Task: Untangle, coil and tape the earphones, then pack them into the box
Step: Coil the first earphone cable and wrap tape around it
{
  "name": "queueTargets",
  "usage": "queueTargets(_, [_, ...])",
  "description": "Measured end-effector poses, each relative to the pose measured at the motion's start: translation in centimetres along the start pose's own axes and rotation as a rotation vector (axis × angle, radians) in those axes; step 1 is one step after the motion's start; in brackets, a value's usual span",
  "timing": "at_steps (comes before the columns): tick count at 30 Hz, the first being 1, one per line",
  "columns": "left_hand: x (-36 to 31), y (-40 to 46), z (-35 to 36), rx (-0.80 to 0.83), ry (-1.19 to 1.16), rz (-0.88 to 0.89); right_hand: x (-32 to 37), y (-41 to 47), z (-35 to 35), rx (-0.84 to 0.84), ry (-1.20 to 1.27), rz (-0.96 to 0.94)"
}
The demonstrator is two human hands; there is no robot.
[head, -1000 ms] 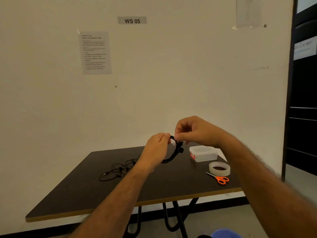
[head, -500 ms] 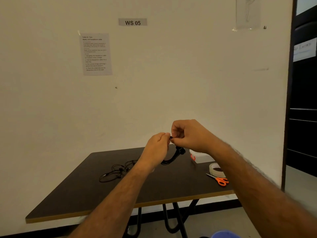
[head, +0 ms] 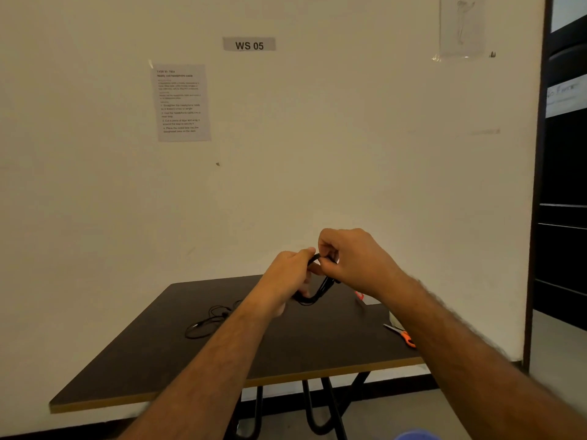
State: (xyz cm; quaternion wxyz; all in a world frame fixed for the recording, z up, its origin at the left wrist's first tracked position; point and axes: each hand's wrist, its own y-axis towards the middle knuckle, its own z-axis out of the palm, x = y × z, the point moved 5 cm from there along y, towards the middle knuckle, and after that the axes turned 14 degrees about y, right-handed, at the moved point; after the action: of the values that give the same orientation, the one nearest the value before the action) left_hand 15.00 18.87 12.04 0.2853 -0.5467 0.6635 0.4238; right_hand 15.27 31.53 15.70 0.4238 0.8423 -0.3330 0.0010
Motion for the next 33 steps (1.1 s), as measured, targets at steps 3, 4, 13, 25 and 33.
queueTargets(3, [0.1, 0.2, -0.5, -0.048, -0.03, 0.02, -0.1, -0.1, 0.1, 0.015, 0.012, 0.02])
queueTargets(4, [0.1, 0.1, -0.5, -0.063, -0.028, 0.034, -0.2, -0.1, 0.1, 0.018, 0.02, 0.021])
queueTargets(13, [0.3, 0.1, -0.8, -0.202, 0.145, 0.143, -1.1, -0.3, 0.0, 0.07, 0.215, 0.135])
queueTargets(25, [-0.1, -0.5, -0.6, -0.148, 0.167, 0.244, -2.8, -0.2, 0.1, 0.179, 0.627, 0.504])
queueTargets(33, [-0.6, -1.2, -0.4, -0.061, 0.184, 0.314, -3.0, -0.4, 0.5, 0.199, 0.644, 0.566])
